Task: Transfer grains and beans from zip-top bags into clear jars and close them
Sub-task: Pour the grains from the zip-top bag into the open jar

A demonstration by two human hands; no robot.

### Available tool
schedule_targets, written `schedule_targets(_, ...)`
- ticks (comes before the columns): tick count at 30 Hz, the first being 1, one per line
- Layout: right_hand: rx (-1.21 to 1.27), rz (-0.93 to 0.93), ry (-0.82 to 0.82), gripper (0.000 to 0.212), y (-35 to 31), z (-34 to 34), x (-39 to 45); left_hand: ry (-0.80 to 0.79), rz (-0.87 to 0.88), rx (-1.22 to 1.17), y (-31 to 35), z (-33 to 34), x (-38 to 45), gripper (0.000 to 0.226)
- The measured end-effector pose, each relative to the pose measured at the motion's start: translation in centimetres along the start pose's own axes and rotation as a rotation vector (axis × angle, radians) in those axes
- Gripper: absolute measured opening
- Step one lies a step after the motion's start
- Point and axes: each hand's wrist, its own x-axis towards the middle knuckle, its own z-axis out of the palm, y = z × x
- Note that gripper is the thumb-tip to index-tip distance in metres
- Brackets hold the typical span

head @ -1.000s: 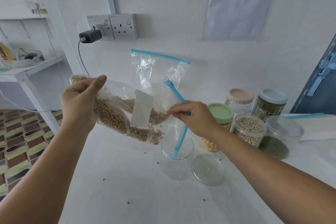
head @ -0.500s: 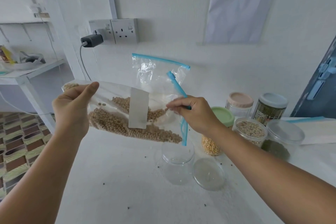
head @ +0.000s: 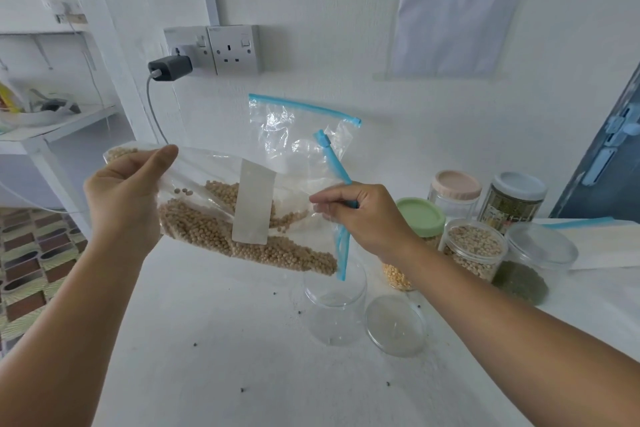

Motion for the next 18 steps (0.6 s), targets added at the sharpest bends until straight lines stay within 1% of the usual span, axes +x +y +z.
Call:
schedule_targets(4, 0.060, 0.011, 0.010, 0.019, -0.4, -0.1, 0.2, -0.010, 0.029, -0.005, 0.9, 0.3, 0.6, 0.014)
schedule_targets(6, 0.061, 0.005, 0.000, 0.021, -0.6, 0.1, 0.2, 0.010, 0.033, -0.007, 1.3, 0.5, 0.9, 0.011)
schedule_targets(7, 0.057, 0.003, -0.007, 0.021, -0.6, 0.2, 0.1, 0.017, 0.041, -0.008, 1.4, 0.6, 1.0, 0.013)
schedule_targets(8, 0.058, 0.005, -0.012, 0.022, -0.5, 0.4, 0.0, 0.022, 0.054, -0.008, 1.5, 0.6, 1.2, 0.022)
schedule_targets(9, 0.064, 0.005, -0.014, 0.024, -0.4, 0.6, -0.1, 0.022, 0.058, -0.010, 1.7, 0.7, 1.2, 0.024)
schedule_targets(11, 0.087, -0.001, -0.005, 0.028, -0.1, 0.9, -0.2, 0.014, 0.061, -0.012, 2.2, 1.0, 1.1, 0.011)
schedule_targets(14, 0.111, -0.022, -0.003, 0.029, 0.1, 1.0, -0.2, 0.006, 0.080, 0.005, 2.7, 1.3, 1.2, 0.018)
schedule_targets(18, 0.126, -0.031, 0.000, 0.029, 0.5, 0.8, -0.5, -0.030, 0.091, -0.009, 3.0, 1.7, 1.0, 0.017)
